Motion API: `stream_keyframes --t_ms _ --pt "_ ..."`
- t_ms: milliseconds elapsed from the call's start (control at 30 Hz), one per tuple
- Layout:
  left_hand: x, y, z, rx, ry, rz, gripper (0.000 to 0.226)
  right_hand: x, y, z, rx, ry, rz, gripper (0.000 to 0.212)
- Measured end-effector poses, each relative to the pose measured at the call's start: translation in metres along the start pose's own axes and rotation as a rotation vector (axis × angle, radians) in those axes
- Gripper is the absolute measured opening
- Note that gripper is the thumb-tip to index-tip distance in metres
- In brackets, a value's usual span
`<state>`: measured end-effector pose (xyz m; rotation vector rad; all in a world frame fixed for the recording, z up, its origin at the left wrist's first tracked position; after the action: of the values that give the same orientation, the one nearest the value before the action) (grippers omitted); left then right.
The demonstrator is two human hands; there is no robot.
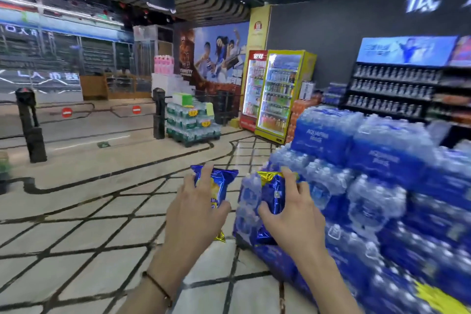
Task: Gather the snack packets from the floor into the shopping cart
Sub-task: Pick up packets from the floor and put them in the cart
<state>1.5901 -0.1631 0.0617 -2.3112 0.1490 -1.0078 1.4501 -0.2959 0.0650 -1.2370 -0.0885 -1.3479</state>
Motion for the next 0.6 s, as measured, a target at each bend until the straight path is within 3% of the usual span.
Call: stream_keyframes --t_ms 300,600 --pt "-0.102 0.088 -0.192 -0.249 0.251 0.247 0.083 -0.038 -0.161 -0.191 -0.297 0.259 -0.159 0.077" --pt "-0.287 0.153 -0.438 -0.519 0.396 0.475 0.082 -0.118 -0.365 -0.397 -0.619 0.485 -0.274 0.077"
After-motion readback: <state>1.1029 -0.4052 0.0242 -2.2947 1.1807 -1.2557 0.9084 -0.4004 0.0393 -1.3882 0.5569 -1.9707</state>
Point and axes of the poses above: each hand's wrist, its own x-axis towards the middle knuckle, its own y-axis out of the palm, z = x × y, the point moved 2 cm from there along x, towards the middle knuckle, and after that the axes turned 13 degrees about -z, right-handed, at the moved point
